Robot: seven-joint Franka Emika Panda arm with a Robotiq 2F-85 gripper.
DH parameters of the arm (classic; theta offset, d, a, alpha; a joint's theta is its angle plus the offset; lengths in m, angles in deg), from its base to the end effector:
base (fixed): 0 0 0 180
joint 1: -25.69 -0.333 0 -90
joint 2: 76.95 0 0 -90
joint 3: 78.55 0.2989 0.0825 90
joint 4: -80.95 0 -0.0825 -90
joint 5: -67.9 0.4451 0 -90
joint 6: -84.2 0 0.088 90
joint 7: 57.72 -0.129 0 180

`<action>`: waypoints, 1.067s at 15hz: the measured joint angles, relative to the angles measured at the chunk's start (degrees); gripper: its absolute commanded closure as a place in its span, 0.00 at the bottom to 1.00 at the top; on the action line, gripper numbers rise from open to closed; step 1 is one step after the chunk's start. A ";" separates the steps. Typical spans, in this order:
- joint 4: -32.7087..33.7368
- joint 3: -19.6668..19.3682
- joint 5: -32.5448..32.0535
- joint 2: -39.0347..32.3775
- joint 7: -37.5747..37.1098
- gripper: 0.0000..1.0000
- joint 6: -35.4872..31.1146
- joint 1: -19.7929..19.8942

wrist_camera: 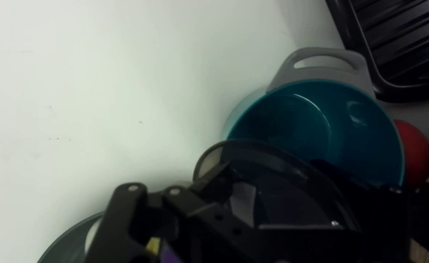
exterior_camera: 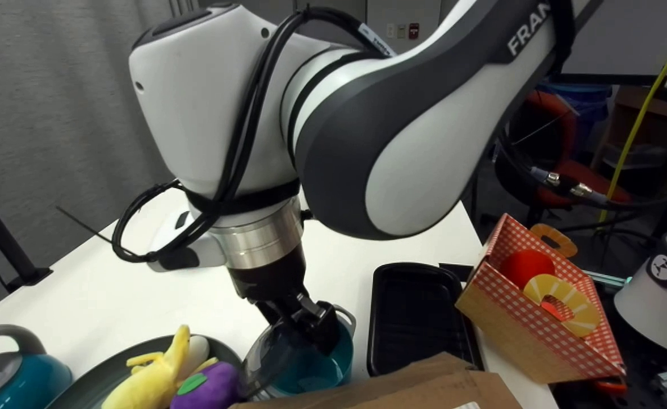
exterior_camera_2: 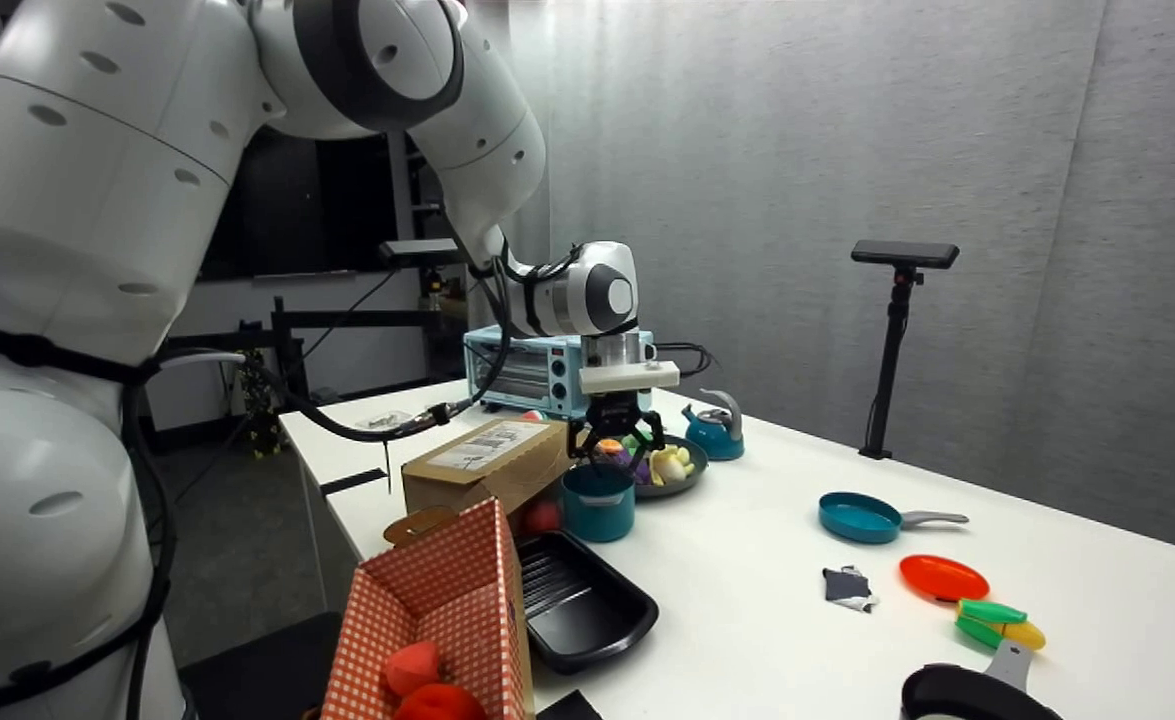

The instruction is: Remove the lid from the blue pot and place it on the black tray

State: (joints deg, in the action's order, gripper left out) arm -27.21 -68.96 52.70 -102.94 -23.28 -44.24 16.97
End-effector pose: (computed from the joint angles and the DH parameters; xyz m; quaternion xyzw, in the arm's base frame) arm 0.6290 0.1954 0.1819 0.8546 0.5135 -0.0524 0.0562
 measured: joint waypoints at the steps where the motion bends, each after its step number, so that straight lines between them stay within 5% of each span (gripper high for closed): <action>1: -0.28 0.19 0.00 0.72 -0.03 0.77 0.01 0.00; 4: -2.15 0.51 0.00 3.93 -0.46 0.99 0.06 -0.12; 9: -6.20 0.46 -2.63 10.31 -8.16 1.00 0.08 -1.15; 16: -16.62 -1.34 -10.70 22.35 -28.18 1.00 2.60 -1.48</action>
State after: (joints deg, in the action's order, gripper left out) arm -43.83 -70.30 42.00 -80.58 -51.46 -41.64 15.49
